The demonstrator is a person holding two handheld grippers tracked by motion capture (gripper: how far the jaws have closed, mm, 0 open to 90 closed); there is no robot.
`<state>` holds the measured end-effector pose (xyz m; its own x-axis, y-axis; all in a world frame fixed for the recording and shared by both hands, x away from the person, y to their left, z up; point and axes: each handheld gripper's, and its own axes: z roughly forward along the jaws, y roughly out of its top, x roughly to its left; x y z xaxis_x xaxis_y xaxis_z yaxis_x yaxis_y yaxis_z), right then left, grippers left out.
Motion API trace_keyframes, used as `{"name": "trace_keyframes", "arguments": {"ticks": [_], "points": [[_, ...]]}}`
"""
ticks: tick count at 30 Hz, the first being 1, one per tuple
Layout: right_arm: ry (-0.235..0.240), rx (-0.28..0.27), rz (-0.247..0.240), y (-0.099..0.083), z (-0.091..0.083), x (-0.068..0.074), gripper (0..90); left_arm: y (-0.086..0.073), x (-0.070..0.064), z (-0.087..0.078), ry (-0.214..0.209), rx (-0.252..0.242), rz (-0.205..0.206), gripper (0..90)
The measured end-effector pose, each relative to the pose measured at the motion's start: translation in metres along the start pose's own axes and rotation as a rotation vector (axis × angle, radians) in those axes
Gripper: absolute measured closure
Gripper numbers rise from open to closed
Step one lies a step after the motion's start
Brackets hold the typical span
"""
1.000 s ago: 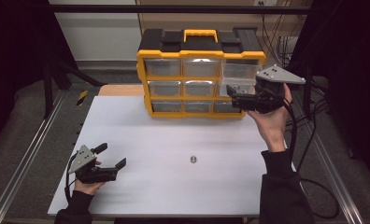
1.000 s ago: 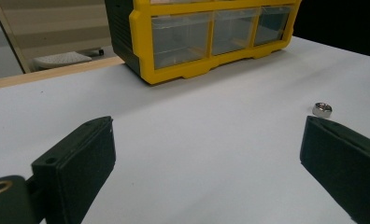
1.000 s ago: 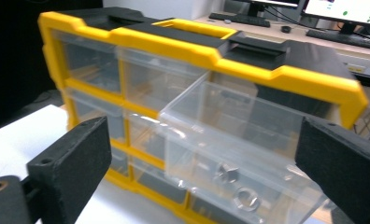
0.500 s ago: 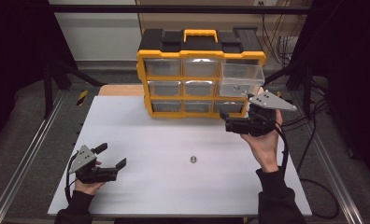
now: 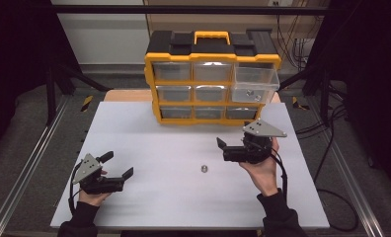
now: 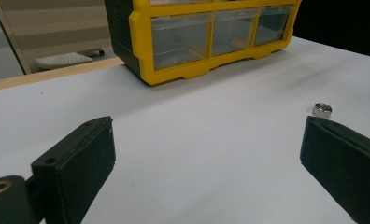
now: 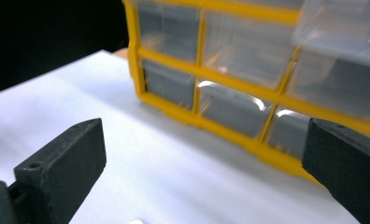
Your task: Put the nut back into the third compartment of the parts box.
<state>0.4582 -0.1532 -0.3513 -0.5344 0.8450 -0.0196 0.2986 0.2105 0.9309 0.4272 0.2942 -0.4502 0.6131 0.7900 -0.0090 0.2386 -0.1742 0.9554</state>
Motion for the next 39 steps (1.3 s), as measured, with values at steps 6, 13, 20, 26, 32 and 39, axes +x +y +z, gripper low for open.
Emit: {"name": "trace_keyframes", "arguments": {"ticks": [6, 13, 20, 26, 32, 39], "points": [[0.029, 0.058, 0.01, -0.022, 0.016, 0.01, 1.4, 0.0, 0.0, 0.0, 0.0, -0.001, 0.0, 3.2], [0.044, 0.11, 0.006, -0.037, 0.029, 0.017, 2.1, 0.0, 0.0, 0.0, -0.001, -0.001, 0.001, 3.2], [0.061, 0.16, 0.007, -0.054, 0.04, 0.024, 3.0, 0.0, -0.001, 0.0, -0.002, 0.0, 0.002, 3.2], [0.076, 0.227, -0.01, -0.069, 0.057, 0.031, 5.4, 0.0, -0.001, 0.0, -0.002, 0.0, 0.001, 3.2], [0.101, 0.308, -0.021, -0.085, 0.076, 0.038, 10.4, 0.0, -0.001, 0.0, -0.001, 0.001, -0.003, 3.2], [0.1, 0.352, -0.028, -0.094, 0.085, 0.038, 16.0, 0.0, -0.001, 0.001, -0.002, 0.002, -0.001, 3.3]]}}
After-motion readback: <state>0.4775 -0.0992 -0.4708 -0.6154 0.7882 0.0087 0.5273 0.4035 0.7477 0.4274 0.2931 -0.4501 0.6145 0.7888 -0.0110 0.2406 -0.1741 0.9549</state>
